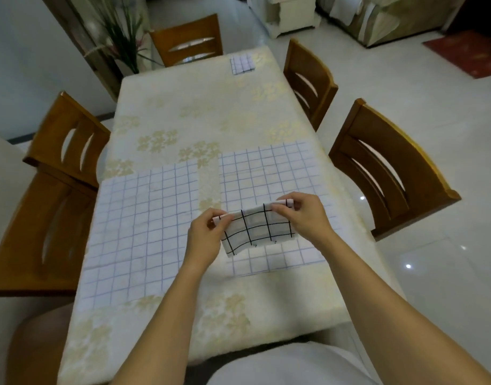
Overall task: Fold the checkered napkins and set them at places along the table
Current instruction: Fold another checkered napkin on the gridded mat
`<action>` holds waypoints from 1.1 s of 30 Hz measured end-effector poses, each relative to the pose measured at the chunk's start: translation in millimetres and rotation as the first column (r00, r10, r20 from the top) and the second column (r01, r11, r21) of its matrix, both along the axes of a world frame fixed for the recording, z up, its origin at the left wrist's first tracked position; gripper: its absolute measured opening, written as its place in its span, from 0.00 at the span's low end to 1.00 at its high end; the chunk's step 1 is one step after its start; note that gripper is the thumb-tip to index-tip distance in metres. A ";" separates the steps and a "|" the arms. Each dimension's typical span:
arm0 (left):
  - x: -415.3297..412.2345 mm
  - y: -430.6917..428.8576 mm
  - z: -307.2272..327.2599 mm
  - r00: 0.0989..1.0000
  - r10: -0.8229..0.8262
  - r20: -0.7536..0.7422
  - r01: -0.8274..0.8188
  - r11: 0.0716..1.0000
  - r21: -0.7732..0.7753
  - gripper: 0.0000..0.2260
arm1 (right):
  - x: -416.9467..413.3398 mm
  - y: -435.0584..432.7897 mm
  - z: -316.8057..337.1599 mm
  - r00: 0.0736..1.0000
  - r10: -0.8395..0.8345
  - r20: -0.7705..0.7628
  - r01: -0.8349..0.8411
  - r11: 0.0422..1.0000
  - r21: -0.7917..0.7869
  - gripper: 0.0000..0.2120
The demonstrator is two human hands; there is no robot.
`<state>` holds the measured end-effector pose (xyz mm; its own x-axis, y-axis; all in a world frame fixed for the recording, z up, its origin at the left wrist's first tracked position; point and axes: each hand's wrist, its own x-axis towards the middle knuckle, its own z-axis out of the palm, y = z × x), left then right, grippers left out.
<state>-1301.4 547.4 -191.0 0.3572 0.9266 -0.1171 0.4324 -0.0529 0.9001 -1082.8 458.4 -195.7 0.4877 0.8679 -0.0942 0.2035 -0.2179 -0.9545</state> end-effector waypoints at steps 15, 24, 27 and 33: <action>-15.7 -74.8 36.2 0.956 -0.022 0.292 0.079 0.979 -0.186 0.15 | -58.6 -100.4 75.2 0.953 -0.220 -0.211 0.248 0.962 0.117 0.08; 54.8 -116.8 61.4 0.937 -0.214 0.276 0.261 0.954 -0.146 0.17 | -17.0 -159.9 73.3 0.881 -0.421 -0.216 0.432 0.902 0.006 0.11; 86.4 -139.7 64.9 0.932 -0.297 0.207 0.322 0.941 -0.101 0.17 | 9.1 -183.8 77.7 0.843 -0.528 -0.098 0.536 0.841 0.075 0.14; 178.3 -192.0 65.7 0.911 -0.376 0.172 0.383 0.924 -0.011 0.22 | 90.9 -247.6 76.0 0.752 -0.659 -0.014 0.651 0.740 0.170 0.19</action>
